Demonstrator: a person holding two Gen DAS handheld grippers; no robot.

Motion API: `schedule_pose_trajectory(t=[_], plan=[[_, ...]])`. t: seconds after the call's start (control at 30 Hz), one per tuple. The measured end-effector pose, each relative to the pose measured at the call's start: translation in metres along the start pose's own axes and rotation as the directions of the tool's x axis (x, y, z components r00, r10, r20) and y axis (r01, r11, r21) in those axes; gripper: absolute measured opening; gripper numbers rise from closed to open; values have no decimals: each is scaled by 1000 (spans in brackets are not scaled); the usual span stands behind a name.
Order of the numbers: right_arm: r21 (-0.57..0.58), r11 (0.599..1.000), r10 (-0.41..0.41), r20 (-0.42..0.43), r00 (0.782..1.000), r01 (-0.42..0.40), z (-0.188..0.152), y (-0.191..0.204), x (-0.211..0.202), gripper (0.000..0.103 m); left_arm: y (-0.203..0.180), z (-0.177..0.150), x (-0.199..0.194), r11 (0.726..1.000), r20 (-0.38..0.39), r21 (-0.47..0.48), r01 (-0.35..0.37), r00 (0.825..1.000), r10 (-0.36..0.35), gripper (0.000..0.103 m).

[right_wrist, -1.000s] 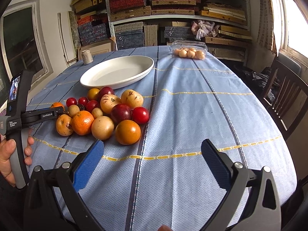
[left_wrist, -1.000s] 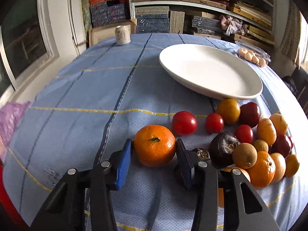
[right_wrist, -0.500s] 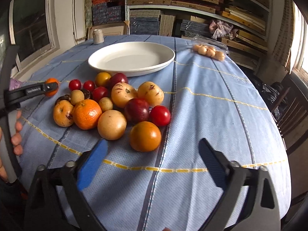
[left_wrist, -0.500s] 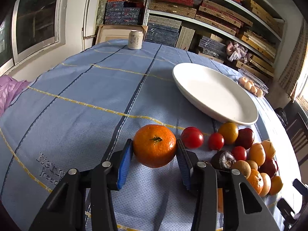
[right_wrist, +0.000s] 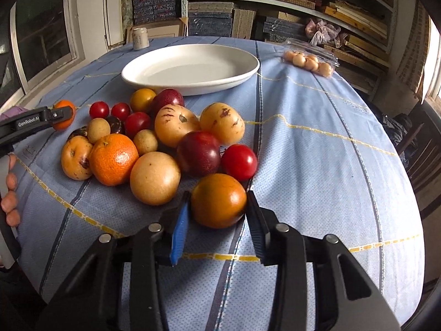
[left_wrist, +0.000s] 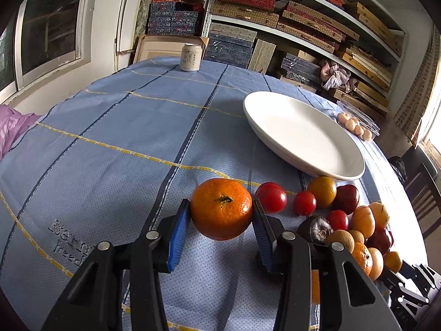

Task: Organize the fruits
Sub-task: 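Carry both fruits over the white plate and open both tools to release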

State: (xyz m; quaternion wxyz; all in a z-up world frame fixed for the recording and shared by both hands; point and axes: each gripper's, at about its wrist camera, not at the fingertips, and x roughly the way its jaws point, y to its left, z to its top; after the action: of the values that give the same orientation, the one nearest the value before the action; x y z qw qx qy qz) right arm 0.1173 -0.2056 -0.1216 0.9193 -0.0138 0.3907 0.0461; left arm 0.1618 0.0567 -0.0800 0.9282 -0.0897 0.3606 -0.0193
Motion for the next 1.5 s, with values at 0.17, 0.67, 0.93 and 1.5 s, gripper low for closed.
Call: schedule_pose_trajectory(t=[0.17, 0.67, 0.93, 1.5], plan=[[27, 999, 41, 41, 998, -43, 0, -8, -16, 38, 1, 0, -1, 1000, 13, 2, -5, 1000, 5, 45], [22, 995, 95, 85, 992, -97, 13, -13, -40, 38, 0, 11, -21, 1000, 25, 11, 14, 1000, -14, 45], [20, 992, 124, 84, 989, -126, 28, -15, -38, 38, -11, 24, -36, 998, 55, 61, 27, 998, -30, 45], [-77, 991, 102, -50, 993, -106, 222, -24, 103, 39, -102, 141, 90, 983, -52, 172, 67, 997, -59, 45]])
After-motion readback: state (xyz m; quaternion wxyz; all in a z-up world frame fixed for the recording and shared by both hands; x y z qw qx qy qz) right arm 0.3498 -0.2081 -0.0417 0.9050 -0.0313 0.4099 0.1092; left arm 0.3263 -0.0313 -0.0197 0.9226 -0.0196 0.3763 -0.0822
